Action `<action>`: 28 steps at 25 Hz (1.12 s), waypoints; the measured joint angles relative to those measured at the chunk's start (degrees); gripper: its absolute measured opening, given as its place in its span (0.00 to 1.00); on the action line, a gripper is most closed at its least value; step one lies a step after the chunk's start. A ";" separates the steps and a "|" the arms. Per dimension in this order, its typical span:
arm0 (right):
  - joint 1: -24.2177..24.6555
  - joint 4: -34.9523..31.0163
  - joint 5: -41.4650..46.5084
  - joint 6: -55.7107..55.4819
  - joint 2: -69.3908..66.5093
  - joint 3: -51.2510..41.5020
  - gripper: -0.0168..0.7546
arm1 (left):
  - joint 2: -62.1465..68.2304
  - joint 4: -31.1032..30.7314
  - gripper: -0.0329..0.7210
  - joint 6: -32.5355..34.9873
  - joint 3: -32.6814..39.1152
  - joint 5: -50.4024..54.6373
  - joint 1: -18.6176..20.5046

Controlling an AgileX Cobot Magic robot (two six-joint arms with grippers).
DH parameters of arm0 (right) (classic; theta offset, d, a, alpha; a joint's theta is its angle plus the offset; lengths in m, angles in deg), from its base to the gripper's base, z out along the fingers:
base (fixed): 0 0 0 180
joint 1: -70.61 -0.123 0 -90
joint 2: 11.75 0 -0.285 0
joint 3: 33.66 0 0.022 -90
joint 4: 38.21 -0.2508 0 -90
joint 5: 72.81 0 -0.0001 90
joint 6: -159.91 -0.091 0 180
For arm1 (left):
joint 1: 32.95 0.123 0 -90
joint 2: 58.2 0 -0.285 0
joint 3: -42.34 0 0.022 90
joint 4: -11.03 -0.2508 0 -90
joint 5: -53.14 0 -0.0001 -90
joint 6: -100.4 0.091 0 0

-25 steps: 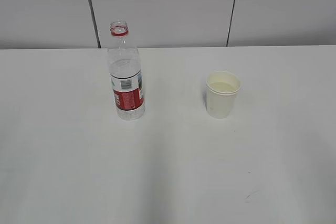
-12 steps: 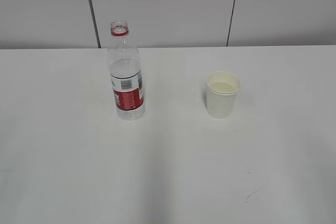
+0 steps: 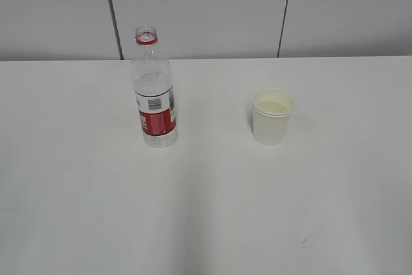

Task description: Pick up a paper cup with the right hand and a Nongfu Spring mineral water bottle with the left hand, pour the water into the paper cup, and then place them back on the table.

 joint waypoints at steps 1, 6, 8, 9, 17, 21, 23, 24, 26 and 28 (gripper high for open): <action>0.00 0.00 0.11 0.00 0.11 0.00 0.79 | 0.00 0.00 0.72 0.00 0.00 0.00 0.00; 0.00 0.46 0.11 -0.61 0.25 0.00 0.79 | 0.00 0.00 0.72 0.00 0.00 0.00 0.00; 0.00 1.33 0.11 -1.71 0.25 0.00 0.79 | 0.00 0.00 0.72 0.00 0.00 0.00 0.00; 0.00 1.60 0.11 -2.11 0.25 0.00 0.79 | 0.00 0.00 0.72 0.00 0.00 0.00 0.00; 0.00 1.72 0.11 -2.73 0.25 0.00 0.79 | 0.00 0.00 0.72 0.00 0.00 0.00 0.00; 0.00 1.81 0.11 -2.73 0.25 0.00 0.79 | 0.00 0.00 0.72 0.00 0.00 0.00 0.00; 0.00 1.81 0.11 -2.82 0.25 0.00 0.79 | 0.00 0.00 0.72 0.00 0.00 0.00 0.00; 0.00 1.81 0.11 -2.82 0.25 0.00 0.79 | 0.00 0.00 0.72 0.00 0.00 0.00 0.00; 0.00 1.81 0.11 -2.82 0.25 0.00 0.79 | 0.00 0.00 0.72 0.00 0.00 0.00 0.00; 0.00 1.81 0.11 -2.82 0.25 0.00 0.79 | 0.00 0.00 0.72 0.00 0.00 0.00 0.00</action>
